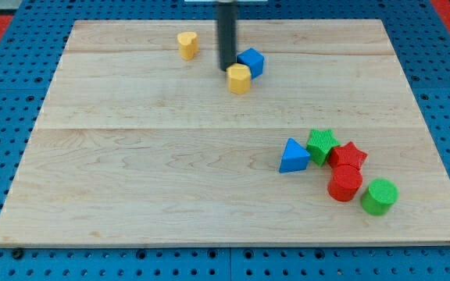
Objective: Push the hexagon into the triangle
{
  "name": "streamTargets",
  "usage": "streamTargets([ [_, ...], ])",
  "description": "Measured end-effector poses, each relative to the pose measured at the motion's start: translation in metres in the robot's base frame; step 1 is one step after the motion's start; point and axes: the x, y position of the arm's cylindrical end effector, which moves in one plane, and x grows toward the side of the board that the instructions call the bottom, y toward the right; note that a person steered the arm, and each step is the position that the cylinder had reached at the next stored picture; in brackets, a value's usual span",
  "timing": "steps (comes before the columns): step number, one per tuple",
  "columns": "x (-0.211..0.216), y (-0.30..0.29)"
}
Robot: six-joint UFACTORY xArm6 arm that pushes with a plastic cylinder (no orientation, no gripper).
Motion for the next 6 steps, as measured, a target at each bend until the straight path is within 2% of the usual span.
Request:
streamTargets([
  [1, 0.076, 0.05],
  [2, 0.107, 0.055],
  [3, 0.074, 0.082],
  [4, 0.065, 0.04],
  [5, 0.066, 0.022],
  [6, 0.102, 0.01],
])
